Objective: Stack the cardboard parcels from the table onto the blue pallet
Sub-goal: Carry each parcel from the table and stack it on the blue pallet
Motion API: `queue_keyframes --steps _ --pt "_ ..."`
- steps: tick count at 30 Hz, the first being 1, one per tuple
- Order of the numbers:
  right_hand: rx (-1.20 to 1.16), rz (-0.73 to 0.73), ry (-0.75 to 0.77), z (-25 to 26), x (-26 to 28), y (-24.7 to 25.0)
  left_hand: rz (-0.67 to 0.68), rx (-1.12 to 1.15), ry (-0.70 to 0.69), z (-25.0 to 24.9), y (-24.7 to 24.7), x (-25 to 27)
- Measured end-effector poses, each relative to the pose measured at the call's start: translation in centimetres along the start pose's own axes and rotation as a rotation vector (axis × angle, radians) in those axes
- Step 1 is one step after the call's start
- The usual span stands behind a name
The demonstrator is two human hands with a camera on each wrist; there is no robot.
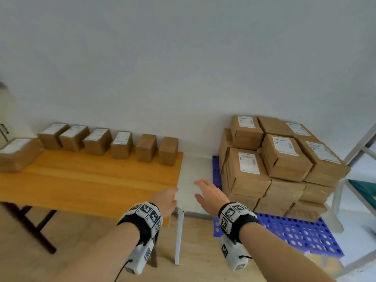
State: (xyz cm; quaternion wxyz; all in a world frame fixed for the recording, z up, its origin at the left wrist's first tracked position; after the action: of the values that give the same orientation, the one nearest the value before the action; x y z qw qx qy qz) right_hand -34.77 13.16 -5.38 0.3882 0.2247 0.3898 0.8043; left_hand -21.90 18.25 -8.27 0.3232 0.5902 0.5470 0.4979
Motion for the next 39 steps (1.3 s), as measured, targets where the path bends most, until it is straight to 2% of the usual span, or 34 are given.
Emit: queue_keyframes --steps 6,14,21,25,30,39 --pt "0.004 0.111 0.029 6.7 -1.9 -7.4 0.026 -0.024 0.147 9.7 0.5 5.3" --pt "0.049 0.241 0.117 14.5 -6.6 -13.4 -0.026 -0.024 0.366 21.0 2.2 9.6" --pt "-0.002 0.384 0.183 19.8 -13.5 -18.2 -0.039 -0.016 0.54 29.0 5.1 9.1" --pt "-0.043 0.401 0.223 22.3 -18.7 -20.3 -0.057 -0.047 0.571 32.7 7.5 7.3" --pt "-0.089 0.457 0.246 25.1 -23.7 -23.8 -0.083 0.023 0.64 38.0 8.8 6.0" --pt "-0.089 0.52 0.259 31.2 -29.7 -30.1 -0.088 0.084 0.707 48.6 10.2 5.8"
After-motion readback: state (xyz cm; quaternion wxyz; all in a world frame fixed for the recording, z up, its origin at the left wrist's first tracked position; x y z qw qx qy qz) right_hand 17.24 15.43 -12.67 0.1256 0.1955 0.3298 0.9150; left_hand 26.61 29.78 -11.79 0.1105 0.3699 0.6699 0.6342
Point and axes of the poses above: each hand's wrist, its own x-axis away from the middle knuckle, its own y-axis out of the back of the hand, z = x × y, the point moved 9 cm from there along -x, towards the middle knuckle, and after that the axes turned 14 degrees about -x, right-handed, at the moved point
